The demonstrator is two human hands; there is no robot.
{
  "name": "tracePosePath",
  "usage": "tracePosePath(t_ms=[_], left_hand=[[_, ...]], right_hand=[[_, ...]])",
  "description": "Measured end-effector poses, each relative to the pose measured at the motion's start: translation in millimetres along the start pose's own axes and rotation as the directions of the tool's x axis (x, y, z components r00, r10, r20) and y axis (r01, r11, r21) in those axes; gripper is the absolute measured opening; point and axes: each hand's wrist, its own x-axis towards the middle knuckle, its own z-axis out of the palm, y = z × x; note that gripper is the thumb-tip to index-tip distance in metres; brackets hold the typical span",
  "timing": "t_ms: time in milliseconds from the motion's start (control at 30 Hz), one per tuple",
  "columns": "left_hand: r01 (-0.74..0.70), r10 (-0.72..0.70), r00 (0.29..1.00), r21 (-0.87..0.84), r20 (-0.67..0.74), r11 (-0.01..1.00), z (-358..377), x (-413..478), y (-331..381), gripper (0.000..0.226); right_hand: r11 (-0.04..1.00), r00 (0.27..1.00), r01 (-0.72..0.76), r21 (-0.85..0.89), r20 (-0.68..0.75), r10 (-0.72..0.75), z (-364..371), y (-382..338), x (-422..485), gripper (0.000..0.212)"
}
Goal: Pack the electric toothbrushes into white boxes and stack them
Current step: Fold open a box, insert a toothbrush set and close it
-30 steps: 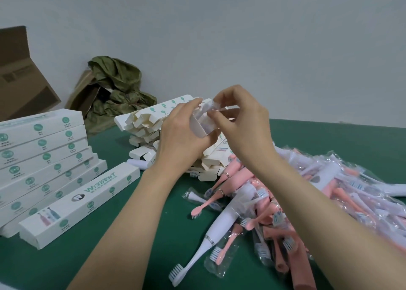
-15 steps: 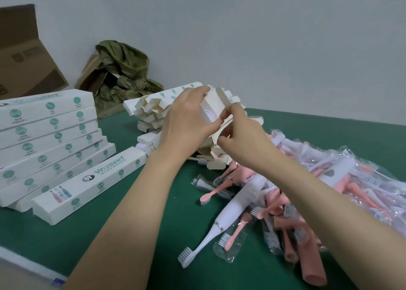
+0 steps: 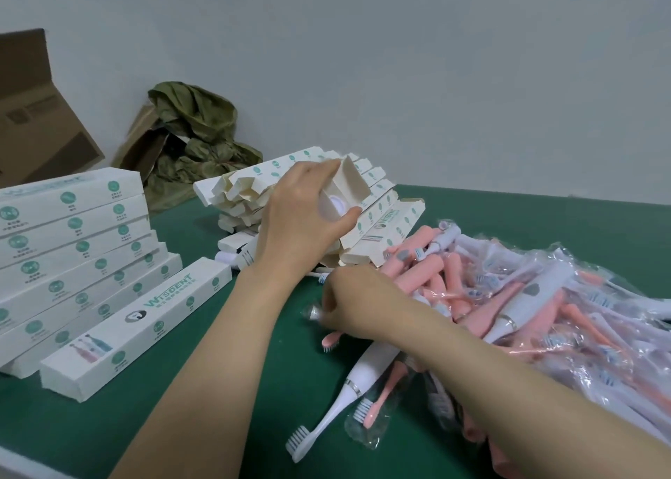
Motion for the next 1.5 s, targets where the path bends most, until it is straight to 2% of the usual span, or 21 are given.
tracePosePath(t_ms=[133, 233, 300, 400, 433, 500, 600, 633, 700, 767, 867, 1033, 1167, 1300, 1367, 1433, 1500], left_hand=[[0.011, -0.012, 1.0, -0.039, -0.014, 0.999, -0.7, 1.4, 4.5, 0.056], [0.059, -0.071, 0.994, -0.132, -0.084, 0.989, -3.6, 4.4, 8.1, 0.053], [0.058, -0.074, 0.992, -0.157, -0.098, 0.986, -4.5, 5.9, 9.6, 0.051], [0.051, -0.06, 0.996, -0.151, -0.06, 0.987, -2.9, 4.2, 12.4, 0.051], [0.059, -0.068, 0.996, -0.162, -0.049, 0.985, -2.0, 3.5, 13.5, 0.051], [0.07, -0.079, 0.996, -0.183, -0.039, 0.981, -0.8, 3.0, 14.9, 0.052], [0.056, -0.058, 0.998, -0.167, -0.002, 0.984, 2.4, 2.2, 17.9, 0.055], [0.04, -0.038, 0.999, -0.165, 0.019, 0.985, 4.6, 0.9, 20.2, 0.055], [0.009, 0.002, 0.998, -0.174, 0.068, 0.985, 9.2, -2.9, 25.8, 0.055], [-0.013, 0.028, 0.996, -0.175, 0.08, 0.984, 12.6, -6.0, 30.1, 0.056], [-0.041, 0.054, 0.996, -0.163, 0.077, 0.986, 14.7, -7.9, 32.6, 0.053], [-0.031, 0.06, 0.986, -0.184, 0.156, 0.982, 15.9, -10.4, 33.7, 0.06], [-0.026, 0.051, 0.99, -0.18, 0.135, 0.983, 16.8, -11.4, 35.3, 0.062], [-0.014, 0.037, 0.992, -0.182, 0.121, 0.983, 15.0, -10.1, 34.8, 0.069], [-0.012, 0.032, 0.994, -0.181, 0.108, 0.983, 14.5, -9.3, 34.4, 0.074], [0.018, 0.001, 0.995, -0.181, 0.103, 0.983, 13.6, -8.1, 34.4, 0.079], [0.034, -0.016, 0.995, -0.184, 0.098, 0.982, 12.7, -7.1, 33.3, 0.083]], right_hand=[[0.963, 0.985, 0.16, 0.216, 0.024, -0.169, -38.0, 18.9, -8.3, 0.018], [0.825, 0.971, 0.199, 0.529, 0.007, -0.238, -67.8, 44.0, -20.3, 0.017], [0.677, 0.978, 0.161, 0.718, -0.026, -0.206, -80.6, 56.8, -27.4, 0.02], [0.4, 0.989, 0.148, 0.905, -0.14, -0.05, -90.0, 56.7, -29.4, 0.014], [0.387, 0.985, 0.154, 0.909, -0.17, 0.007, -90.7, 54.1, -28.1, 0.017], [0.543, 0.961, 0.148, 0.827, -0.25, 0.119, -90.1, 49.0, -27.2, 0.019], [0.792, 0.847, 0.115, 0.6, -0.476, 0.237, -89.7, 43.4, -28.9, 0.019], [0.865, 0.811, 0.111, 0.489, -0.547, 0.205, -89.9, 40.9, -29.9, 0.019], [0.955, 0.813, 0.098, 0.279, -0.576, 0.085, -89.7, 36.2, -30.5, 0.023], [0.973, 0.853, 0.09, 0.213, -0.52, 0.034, -89.4, 33.9, -29.4, 0.027], [0.982, 0.881, 0.049, 0.18, -0.471, 0.043, -90.4, 38.4, -28.6, 0.026], [0.992, 0.907, 0.01, 0.123, -0.42, 0.043, -91.4, 37.0, -31.6, 0.055], [0.99, 0.892, -0.044, -0.135, -0.452, -0.022, -86.7, 35.7, -31.7, 0.038], [0.952, 0.884, -0.052, -0.301, -0.457, -0.097, -80.4, 34.2, -29.4, 0.045], [0.98, 0.874, 0.02, -0.199, -0.472, -0.113, -78.2, 33.5, -26.0, 0.038], [0.984, 0.835, 0.12, 0.129, -0.55, -0.03, -79.3, 32.5, -25.5, 0.037], [0.854, 0.787, 0.224, 0.47, -0.604, 0.126, -81.1, 34.2, -27.3, 0.037]])
